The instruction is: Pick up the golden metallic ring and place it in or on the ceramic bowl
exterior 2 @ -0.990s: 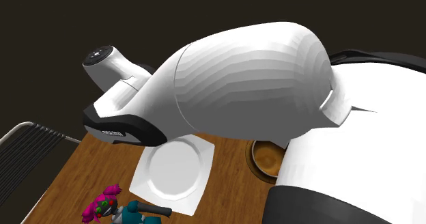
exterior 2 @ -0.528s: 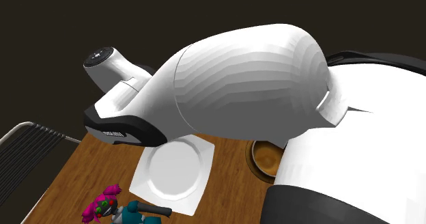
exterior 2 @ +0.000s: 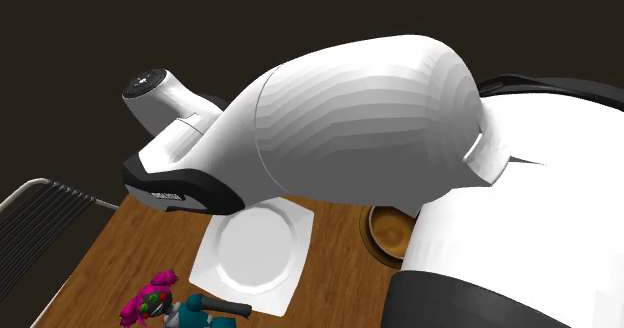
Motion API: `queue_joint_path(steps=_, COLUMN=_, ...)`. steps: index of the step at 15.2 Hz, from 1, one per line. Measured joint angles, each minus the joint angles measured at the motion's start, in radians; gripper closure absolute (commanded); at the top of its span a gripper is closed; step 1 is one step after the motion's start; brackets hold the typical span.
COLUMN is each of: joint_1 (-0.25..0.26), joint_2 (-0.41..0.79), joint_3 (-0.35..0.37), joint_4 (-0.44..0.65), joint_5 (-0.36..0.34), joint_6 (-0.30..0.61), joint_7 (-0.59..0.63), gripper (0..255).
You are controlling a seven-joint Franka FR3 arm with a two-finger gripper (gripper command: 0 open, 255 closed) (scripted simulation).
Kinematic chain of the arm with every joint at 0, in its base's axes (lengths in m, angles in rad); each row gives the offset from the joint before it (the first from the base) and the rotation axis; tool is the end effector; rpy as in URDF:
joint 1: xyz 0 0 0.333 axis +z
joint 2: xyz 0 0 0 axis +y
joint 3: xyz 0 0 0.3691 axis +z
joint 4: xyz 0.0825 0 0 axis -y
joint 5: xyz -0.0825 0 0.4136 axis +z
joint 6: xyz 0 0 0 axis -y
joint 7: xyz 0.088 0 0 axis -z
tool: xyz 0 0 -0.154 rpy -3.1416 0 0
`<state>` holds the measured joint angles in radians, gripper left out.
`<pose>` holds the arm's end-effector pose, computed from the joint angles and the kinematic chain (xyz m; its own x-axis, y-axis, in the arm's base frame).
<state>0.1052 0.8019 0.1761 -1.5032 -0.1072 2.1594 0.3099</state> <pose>0.7287 0.1836 0.1558 0.9903 -0.0070 -0.1390 -0.0076 -1.0000 -0.0036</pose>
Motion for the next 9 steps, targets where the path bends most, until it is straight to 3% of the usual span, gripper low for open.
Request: queue_joint_path(steps=9, joint_1=-0.004, joint_2=-0.054, joint_3=0.007, joint_4=-0.004, joint_5=0.007, joint_6=-0.05, joint_7=-0.001, gripper=255)
